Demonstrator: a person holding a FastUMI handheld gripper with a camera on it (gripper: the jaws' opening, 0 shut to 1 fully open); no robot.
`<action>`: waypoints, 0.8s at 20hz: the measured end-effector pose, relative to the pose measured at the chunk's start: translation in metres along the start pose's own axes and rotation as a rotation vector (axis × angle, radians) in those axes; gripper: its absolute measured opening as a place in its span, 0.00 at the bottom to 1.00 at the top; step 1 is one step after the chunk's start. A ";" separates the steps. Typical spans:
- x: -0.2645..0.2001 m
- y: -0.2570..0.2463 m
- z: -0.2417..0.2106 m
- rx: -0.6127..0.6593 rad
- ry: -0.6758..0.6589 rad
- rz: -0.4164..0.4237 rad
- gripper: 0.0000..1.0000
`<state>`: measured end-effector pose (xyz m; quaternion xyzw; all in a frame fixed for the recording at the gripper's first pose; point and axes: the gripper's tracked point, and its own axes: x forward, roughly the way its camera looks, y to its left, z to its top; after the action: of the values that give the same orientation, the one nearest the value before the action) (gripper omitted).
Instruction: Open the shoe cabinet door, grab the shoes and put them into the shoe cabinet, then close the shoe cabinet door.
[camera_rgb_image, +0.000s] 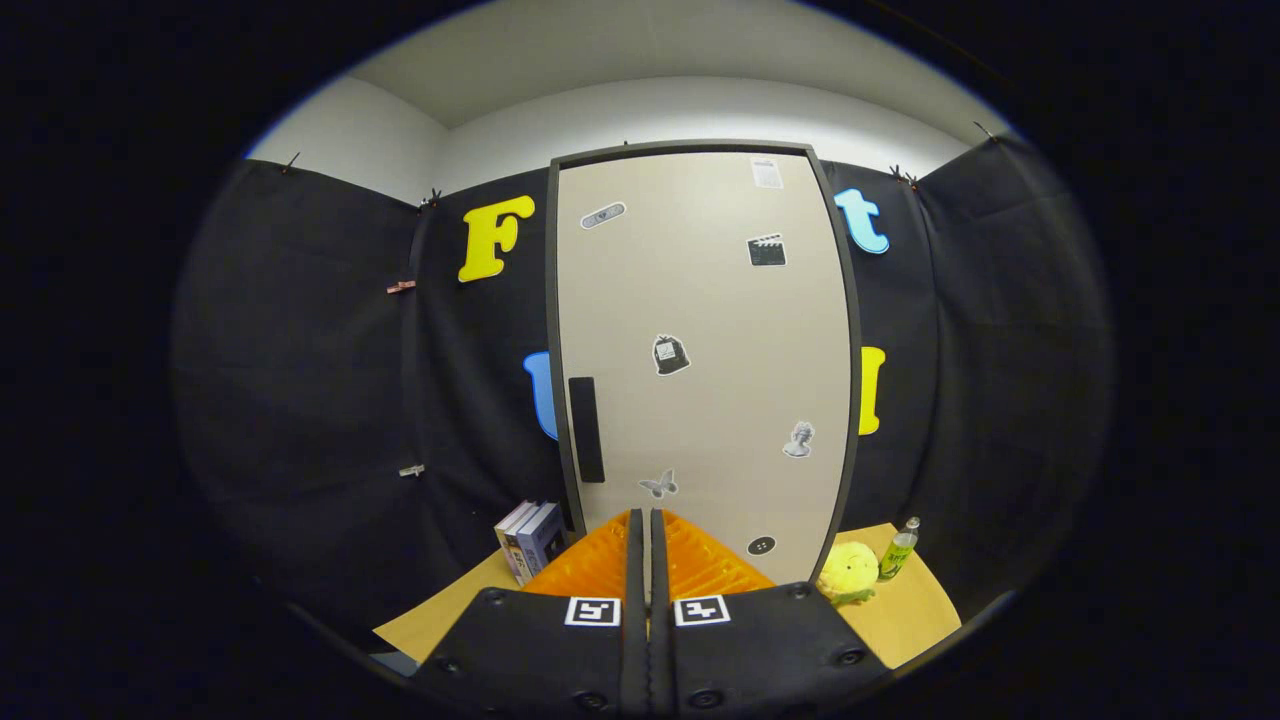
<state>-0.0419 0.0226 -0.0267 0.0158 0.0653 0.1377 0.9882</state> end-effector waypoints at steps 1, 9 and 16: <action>0.002 0.001 0.001 -0.003 -0.005 0.001 0.05; 0.046 0.042 0.004 -0.005 -0.035 0.041 0.35; 0.126 0.075 -0.003 0.015 -0.043 0.005 0.77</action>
<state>0.0578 0.1291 -0.0413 0.0262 0.0451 0.1392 0.9889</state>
